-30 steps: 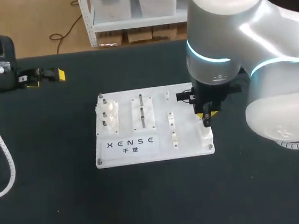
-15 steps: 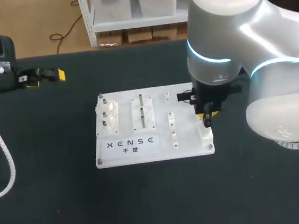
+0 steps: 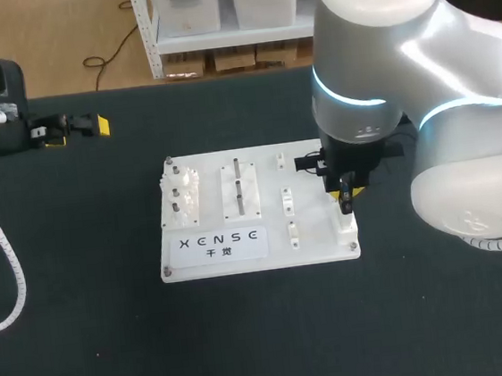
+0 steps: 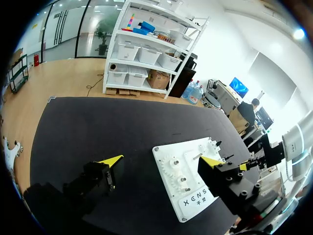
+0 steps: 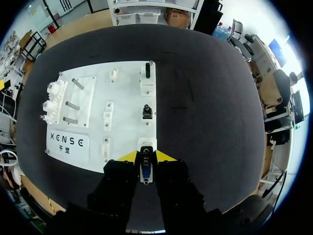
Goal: Insert the USB connector, Ethernet cable, and multi-pin plug into their matching sockets one by one.
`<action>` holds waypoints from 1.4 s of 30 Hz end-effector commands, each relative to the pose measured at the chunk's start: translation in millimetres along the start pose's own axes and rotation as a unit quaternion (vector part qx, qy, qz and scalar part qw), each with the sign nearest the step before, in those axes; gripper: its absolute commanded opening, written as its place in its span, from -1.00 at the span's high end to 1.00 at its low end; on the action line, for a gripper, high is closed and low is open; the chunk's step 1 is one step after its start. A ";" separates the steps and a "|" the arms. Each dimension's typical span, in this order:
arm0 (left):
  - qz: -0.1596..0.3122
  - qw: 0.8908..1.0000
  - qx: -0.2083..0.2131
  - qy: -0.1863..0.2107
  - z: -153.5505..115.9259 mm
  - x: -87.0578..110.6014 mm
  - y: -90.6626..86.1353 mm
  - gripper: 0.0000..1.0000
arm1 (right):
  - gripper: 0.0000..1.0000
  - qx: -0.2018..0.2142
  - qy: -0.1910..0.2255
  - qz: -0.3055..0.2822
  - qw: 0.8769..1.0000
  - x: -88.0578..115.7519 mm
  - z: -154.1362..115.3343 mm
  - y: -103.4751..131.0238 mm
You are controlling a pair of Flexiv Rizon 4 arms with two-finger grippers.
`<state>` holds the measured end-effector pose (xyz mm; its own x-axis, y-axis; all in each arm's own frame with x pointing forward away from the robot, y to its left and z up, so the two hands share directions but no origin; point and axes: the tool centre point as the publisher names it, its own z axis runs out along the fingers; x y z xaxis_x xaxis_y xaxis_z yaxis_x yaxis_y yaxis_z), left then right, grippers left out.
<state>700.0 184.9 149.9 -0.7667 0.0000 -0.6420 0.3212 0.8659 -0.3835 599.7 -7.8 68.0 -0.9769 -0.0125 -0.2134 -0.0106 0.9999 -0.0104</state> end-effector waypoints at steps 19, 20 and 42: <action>0.000 1.000 0.000 0.000 0.0 0.0 0.0 -1.00 | 1.00 0.011 0.007 0.022 1.000 11.1 14.8 -7.1; 0.000 1.000 0.000 0.000 0.0 0.0 0.0 -1.00 | 1.00 0.012 0.010 0.025 1.000 11.2 17.5 -7.7; 0.000 1.000 0.000 0.000 0.0 0.0 0.0 -1.00 | 1.00 0.020 0.052 0.019 0.998 14.6 43.6 -6.2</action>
<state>700.0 184.9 149.9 -0.7667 0.0000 -0.6420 0.3212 0.8659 -0.3835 596.5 -12.1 58.5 -0.9936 0.0271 -0.1095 0.0321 0.9985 -0.0445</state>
